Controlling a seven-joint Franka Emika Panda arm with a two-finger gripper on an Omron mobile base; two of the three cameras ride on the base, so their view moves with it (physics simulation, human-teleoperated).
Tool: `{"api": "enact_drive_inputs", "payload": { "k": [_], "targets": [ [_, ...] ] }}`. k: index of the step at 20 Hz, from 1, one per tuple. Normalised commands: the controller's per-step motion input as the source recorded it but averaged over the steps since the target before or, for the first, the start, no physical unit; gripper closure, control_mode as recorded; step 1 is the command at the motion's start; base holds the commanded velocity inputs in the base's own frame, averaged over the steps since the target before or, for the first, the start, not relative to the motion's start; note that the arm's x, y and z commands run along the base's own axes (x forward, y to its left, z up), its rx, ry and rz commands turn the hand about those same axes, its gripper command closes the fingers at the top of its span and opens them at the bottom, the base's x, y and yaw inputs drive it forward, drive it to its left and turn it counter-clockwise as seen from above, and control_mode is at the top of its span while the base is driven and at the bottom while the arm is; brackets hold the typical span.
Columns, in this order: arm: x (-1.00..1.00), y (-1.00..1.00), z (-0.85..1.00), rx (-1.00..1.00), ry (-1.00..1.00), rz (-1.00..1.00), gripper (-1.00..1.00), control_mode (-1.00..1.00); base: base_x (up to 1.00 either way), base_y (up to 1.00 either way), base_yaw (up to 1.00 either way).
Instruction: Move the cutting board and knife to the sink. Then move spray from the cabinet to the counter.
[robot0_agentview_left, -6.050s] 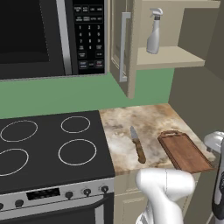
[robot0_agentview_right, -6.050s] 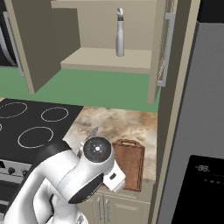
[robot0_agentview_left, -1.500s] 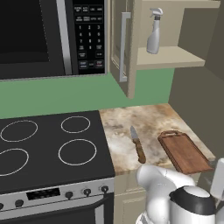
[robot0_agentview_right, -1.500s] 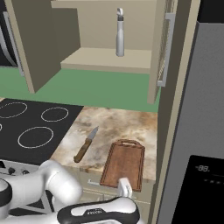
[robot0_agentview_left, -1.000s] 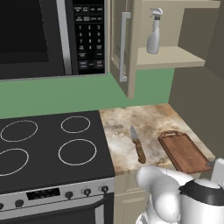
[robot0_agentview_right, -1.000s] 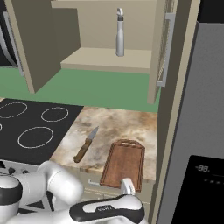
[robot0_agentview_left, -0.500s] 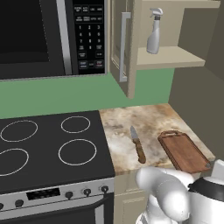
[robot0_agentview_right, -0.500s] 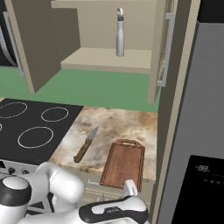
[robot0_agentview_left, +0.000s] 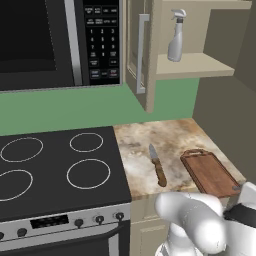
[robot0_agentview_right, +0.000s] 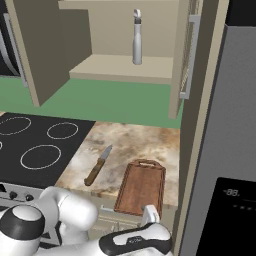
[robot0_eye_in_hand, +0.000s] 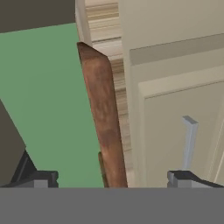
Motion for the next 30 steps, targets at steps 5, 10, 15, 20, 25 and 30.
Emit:
{"api": "enact_drive_inputs", "payload": {
  "k": [5, 10, 15, 20, 25, 30],
  "targets": [
    [0.22, 0.0, -0.16, 0.0, 0.0, 0.0, -1.0, -1.0, 0.0, 0.0, 0.0],
    [0.22, 0.0, -0.11, 0.0, 0.0, 0.0, -1.0, -1.0, 0.0, 0.0, 0.0],
    [0.11, -0.01, -0.1, 0.0, -0.01, 0.0, -1.0, -1.0, 0.0, 0.0, 0.0],
    [0.08, 0.0, -0.07, 0.0, -0.03, 0.0, -1.0, -1.0, 0.0, 0.0, 0.0],
    [0.04, 0.0, -0.01, 0.01, -0.09, 0.0, -1.0, -1.0, 0.0, 0.0, 0.0],
    [0.0, 0.0, 0.0, 0.01, -0.1, 0.0, -1.0, -1.0, 0.0, 0.0, 0.0]
  ]
}}
